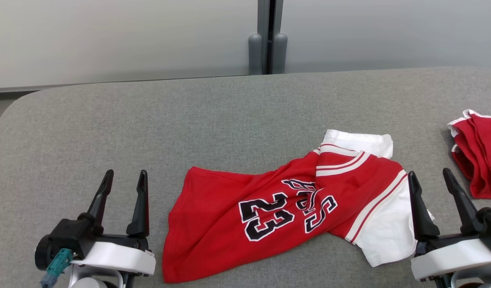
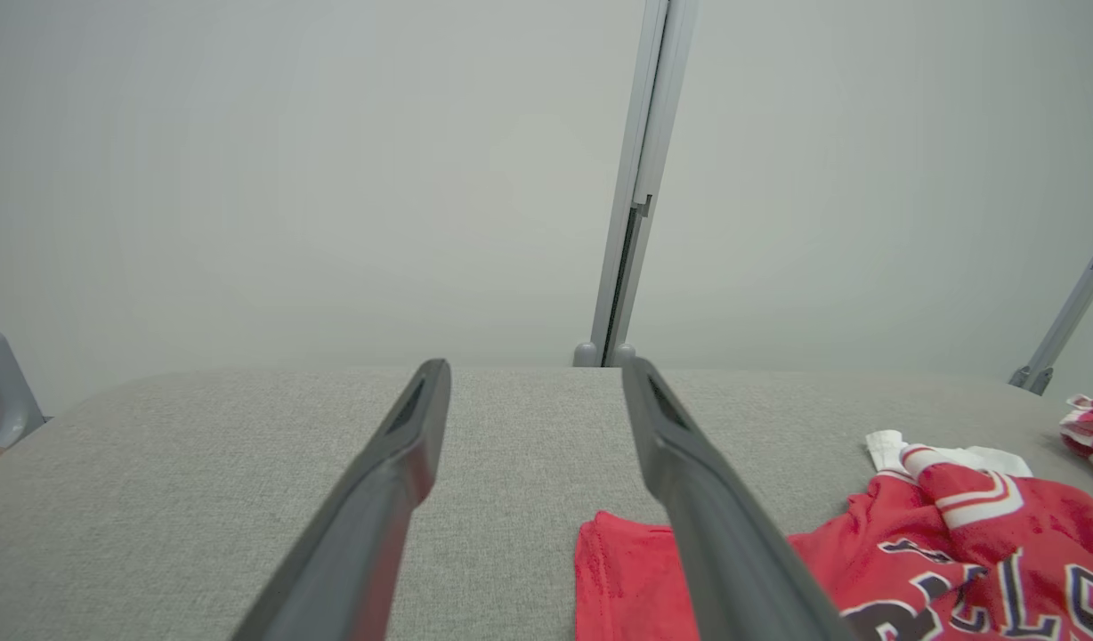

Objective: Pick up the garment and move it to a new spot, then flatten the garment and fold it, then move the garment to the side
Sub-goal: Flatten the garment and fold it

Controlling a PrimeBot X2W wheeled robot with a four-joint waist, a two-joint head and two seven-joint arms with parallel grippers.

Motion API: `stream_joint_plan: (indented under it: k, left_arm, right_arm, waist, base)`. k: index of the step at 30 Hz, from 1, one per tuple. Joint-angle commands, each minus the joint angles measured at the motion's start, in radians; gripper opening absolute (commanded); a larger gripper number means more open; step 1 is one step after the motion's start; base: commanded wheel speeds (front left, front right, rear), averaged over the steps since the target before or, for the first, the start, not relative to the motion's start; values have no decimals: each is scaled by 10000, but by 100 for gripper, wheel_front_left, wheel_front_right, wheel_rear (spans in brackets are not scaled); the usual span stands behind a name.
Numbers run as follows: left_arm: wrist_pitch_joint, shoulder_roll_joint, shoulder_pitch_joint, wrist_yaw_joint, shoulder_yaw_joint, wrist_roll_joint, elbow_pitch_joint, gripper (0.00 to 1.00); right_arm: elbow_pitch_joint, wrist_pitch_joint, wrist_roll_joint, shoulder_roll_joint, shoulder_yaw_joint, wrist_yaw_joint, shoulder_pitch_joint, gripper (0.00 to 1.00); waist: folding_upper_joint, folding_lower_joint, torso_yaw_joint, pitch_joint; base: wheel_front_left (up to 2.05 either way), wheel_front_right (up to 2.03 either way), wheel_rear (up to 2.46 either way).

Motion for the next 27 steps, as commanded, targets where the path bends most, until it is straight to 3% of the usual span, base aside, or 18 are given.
stream_joint_plan:
  k: [1, 27]
  left_arm:
    - [-38, 119, -130, 4, 65, 66, 68, 100]
    - [205, 376, -101, 90, -98, -49, 587, 100]
  right_arm:
    - [-67, 91, -63, -38, 20, -3, 117, 100]
    - [-212, 176, 75, -117, 98, -3, 338, 100]
  waist:
    - [-1, 0, -34, -91]
    - [-1, 0, -18, -244]
  base:
    - [0, 0, 0]
    - [0, 0, 0]
